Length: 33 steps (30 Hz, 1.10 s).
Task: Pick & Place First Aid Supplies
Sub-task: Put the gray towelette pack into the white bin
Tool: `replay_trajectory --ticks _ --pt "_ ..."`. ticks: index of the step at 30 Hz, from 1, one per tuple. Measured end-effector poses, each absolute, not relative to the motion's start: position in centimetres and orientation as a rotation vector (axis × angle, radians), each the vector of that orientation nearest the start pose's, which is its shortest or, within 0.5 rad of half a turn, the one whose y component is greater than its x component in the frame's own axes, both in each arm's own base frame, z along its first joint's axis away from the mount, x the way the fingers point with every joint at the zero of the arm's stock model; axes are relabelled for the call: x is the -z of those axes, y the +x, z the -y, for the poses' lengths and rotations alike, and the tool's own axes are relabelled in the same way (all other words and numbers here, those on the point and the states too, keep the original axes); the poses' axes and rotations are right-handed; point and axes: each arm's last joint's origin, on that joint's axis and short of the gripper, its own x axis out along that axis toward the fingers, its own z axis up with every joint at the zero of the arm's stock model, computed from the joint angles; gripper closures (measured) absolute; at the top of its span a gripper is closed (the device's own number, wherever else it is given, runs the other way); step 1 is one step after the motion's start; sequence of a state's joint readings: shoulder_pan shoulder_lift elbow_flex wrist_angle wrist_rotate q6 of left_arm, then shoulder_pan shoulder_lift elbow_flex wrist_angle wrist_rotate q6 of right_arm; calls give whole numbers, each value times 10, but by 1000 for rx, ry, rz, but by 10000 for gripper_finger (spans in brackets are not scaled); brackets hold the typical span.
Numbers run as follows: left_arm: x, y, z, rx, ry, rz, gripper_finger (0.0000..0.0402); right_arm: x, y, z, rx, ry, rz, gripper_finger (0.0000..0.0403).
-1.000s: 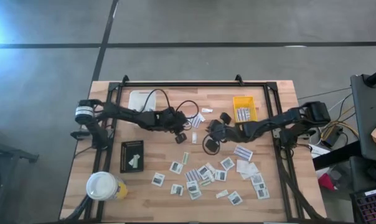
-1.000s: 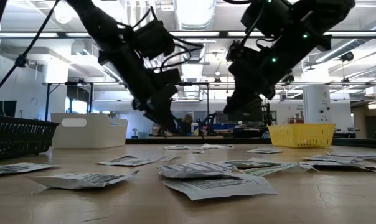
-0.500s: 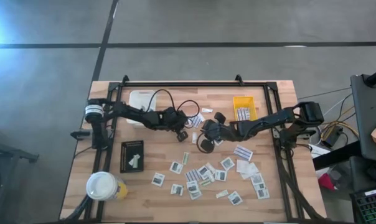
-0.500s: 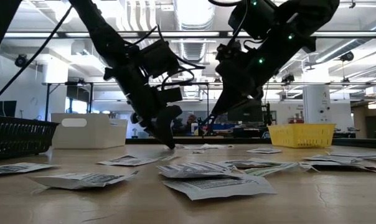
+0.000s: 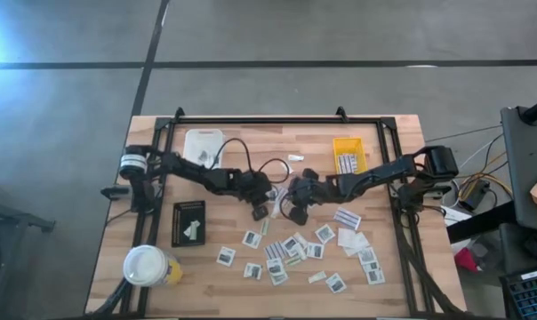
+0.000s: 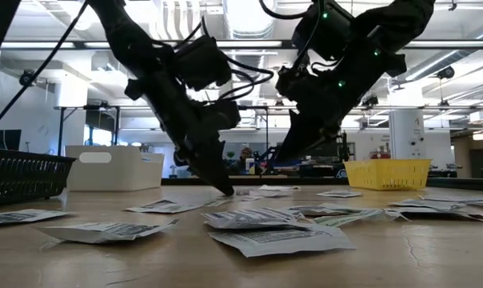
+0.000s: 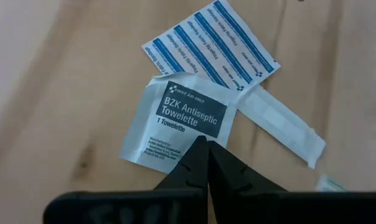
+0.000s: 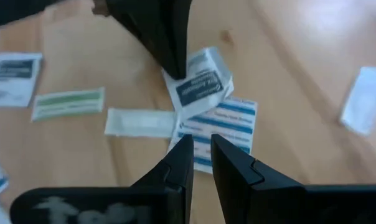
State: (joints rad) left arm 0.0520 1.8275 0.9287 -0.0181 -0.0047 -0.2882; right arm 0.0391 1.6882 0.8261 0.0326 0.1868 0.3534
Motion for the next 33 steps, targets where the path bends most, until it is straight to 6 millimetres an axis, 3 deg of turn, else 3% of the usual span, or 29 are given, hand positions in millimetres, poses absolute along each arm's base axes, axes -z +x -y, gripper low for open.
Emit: replay_trajectory --ticks 10,15,24,33 --pt "-126 344 0 -98 -265 -921 397 -137 326 -9 308 355 -763 346" --pt "-125 344 3 -91 -256 -921 397 -137 336 -10 281 426 -677 316" --pt "-123 342 3 -91 -255 -925 397 -114 352 -11 318 480 -706 272" --pt "-120 339 3 -86 -259 -932 396 -120 364 -3 335 480 -673 248"
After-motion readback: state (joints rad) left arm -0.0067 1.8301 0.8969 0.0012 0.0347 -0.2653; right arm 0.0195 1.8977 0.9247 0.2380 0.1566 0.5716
